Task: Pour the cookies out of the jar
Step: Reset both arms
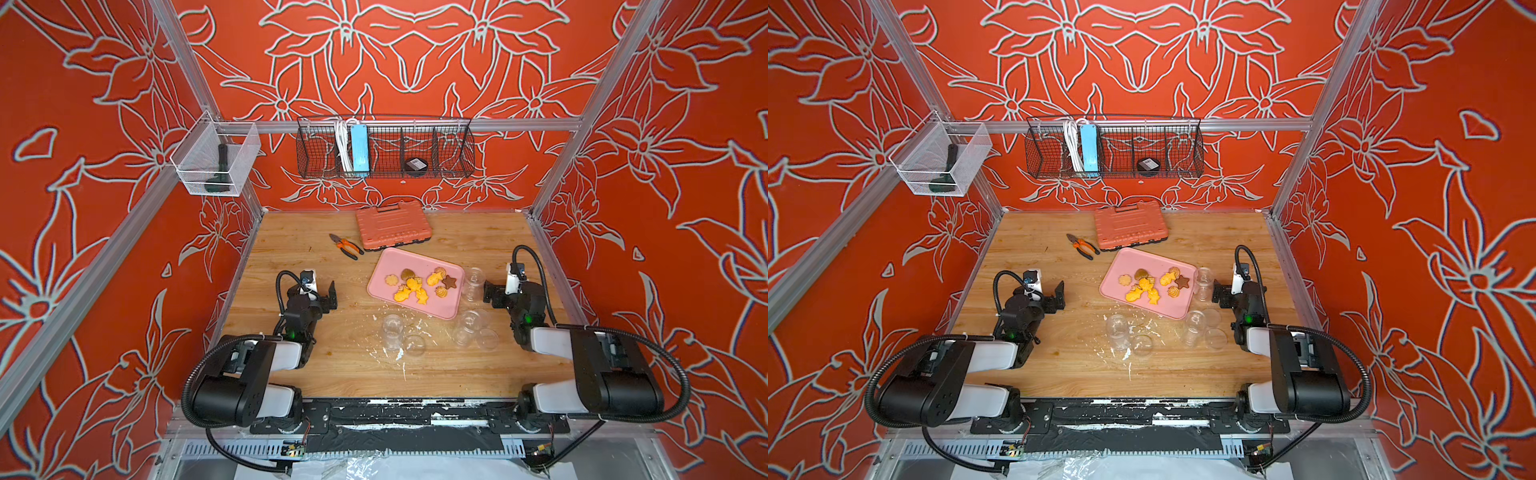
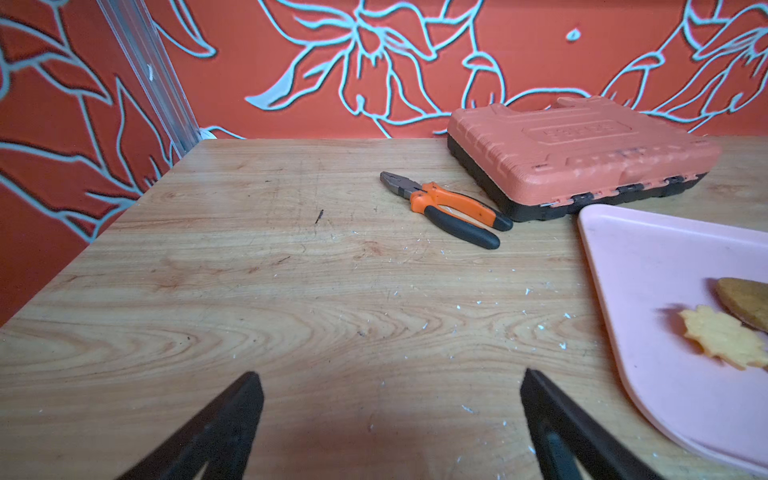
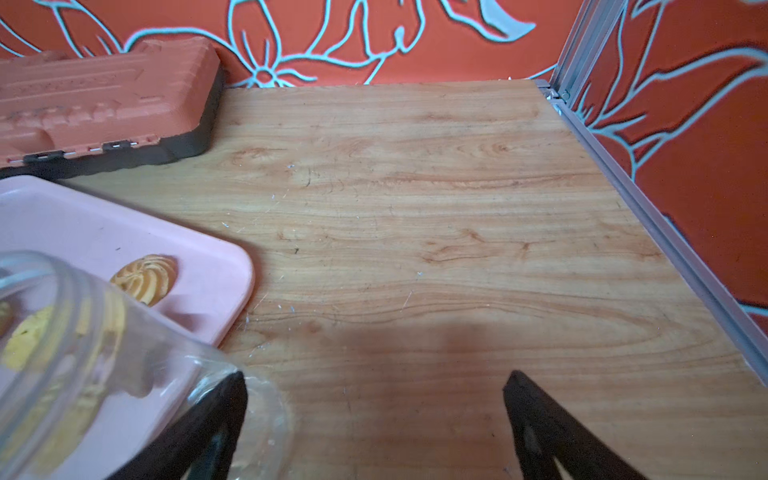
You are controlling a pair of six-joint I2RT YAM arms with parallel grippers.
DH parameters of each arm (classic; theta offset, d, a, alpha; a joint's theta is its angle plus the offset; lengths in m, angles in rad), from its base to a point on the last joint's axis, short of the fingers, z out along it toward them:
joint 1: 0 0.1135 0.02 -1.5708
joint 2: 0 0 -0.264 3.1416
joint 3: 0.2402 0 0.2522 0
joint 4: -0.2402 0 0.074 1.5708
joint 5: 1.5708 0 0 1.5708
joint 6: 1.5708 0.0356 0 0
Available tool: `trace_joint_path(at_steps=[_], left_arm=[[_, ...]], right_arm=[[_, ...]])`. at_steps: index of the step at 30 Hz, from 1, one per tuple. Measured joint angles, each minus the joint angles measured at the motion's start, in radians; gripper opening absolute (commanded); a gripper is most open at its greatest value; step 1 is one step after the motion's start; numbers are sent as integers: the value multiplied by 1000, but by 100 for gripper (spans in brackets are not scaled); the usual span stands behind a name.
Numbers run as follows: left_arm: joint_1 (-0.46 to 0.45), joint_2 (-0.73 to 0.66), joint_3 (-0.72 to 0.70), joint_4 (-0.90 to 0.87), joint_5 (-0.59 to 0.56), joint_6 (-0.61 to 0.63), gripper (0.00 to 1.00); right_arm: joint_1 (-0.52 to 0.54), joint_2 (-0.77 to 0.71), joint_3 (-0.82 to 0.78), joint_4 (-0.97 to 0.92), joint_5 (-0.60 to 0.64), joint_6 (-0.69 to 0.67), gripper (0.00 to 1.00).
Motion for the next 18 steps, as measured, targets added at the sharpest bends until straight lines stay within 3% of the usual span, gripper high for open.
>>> trace_joint_path(at_steps=[18], left_arm=[[5, 1, 0, 0, 7, 0, 98]], right_arm=[[22, 0, 1, 3, 24, -18, 98]])
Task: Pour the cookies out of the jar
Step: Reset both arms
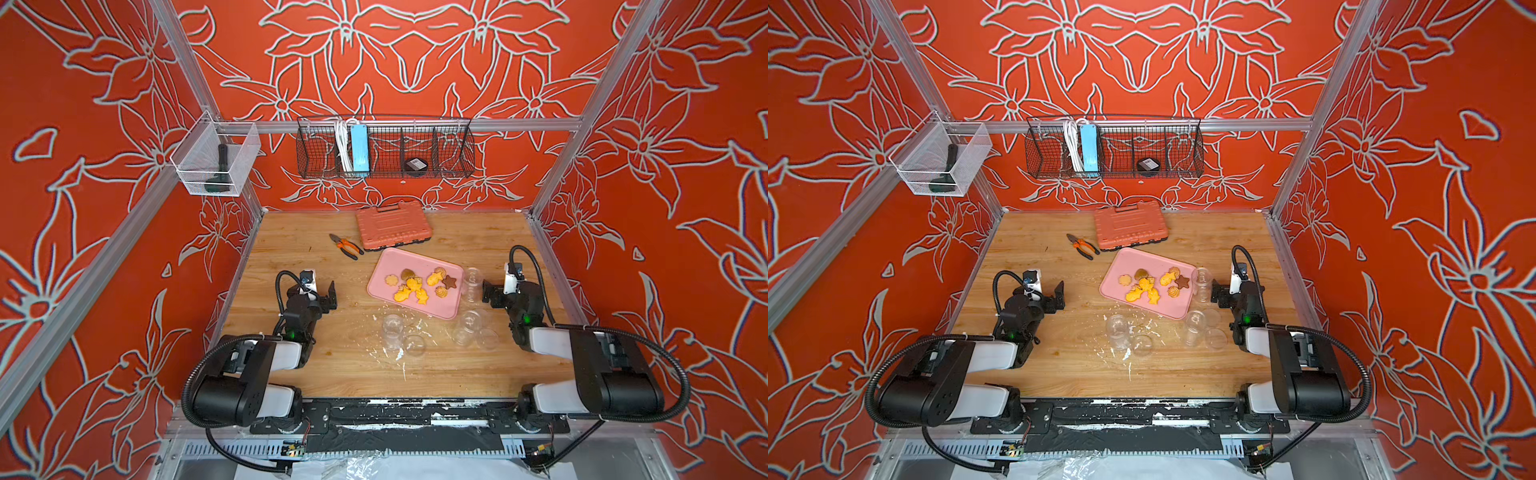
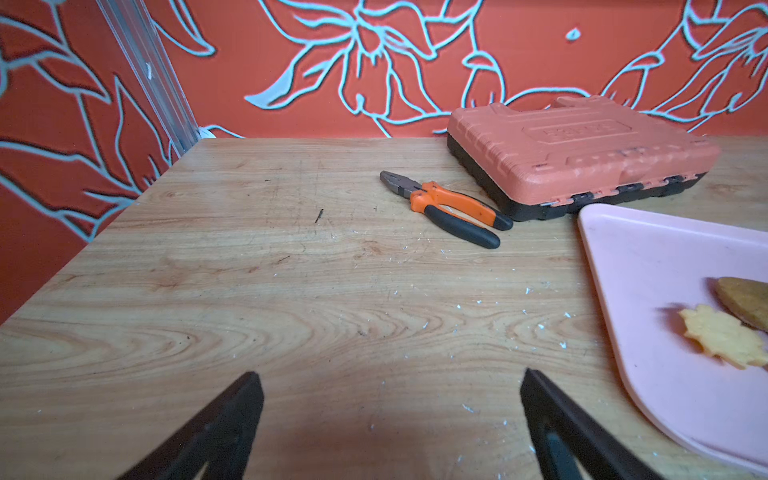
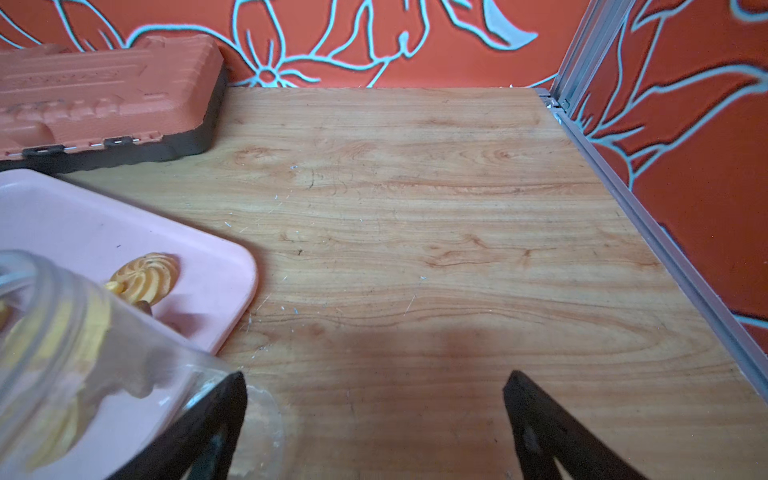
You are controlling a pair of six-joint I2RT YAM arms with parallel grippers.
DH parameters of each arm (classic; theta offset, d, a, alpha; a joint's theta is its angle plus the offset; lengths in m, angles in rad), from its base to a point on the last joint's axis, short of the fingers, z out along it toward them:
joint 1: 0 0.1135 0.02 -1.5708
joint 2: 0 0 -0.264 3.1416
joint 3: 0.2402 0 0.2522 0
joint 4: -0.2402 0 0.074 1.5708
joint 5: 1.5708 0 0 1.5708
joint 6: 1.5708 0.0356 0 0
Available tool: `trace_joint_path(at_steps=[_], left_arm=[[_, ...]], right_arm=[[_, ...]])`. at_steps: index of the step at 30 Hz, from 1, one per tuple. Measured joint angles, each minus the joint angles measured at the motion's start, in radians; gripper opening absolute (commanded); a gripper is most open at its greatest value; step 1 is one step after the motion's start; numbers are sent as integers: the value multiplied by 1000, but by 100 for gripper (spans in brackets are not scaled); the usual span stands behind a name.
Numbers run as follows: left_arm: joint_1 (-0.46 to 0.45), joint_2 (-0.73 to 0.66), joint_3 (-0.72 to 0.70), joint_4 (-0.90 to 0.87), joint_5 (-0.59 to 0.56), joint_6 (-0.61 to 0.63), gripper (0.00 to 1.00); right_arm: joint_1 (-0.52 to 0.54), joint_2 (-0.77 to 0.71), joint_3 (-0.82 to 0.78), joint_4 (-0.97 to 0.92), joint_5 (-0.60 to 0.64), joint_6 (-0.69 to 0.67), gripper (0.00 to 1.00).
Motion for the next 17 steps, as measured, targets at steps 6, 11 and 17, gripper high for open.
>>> trace_joint_path(at_steps=[6, 11, 17], left_arm=[[0, 2, 0, 0, 0, 0, 98], [0, 2, 0, 0, 0, 0, 98], [0, 2, 0, 0, 0, 0, 98]], right_arm=[[2, 0, 0, 0, 0, -3, 98], [4, 1, 2, -1, 0, -5, 98], [12, 6, 13, -8, 0, -8, 98]])
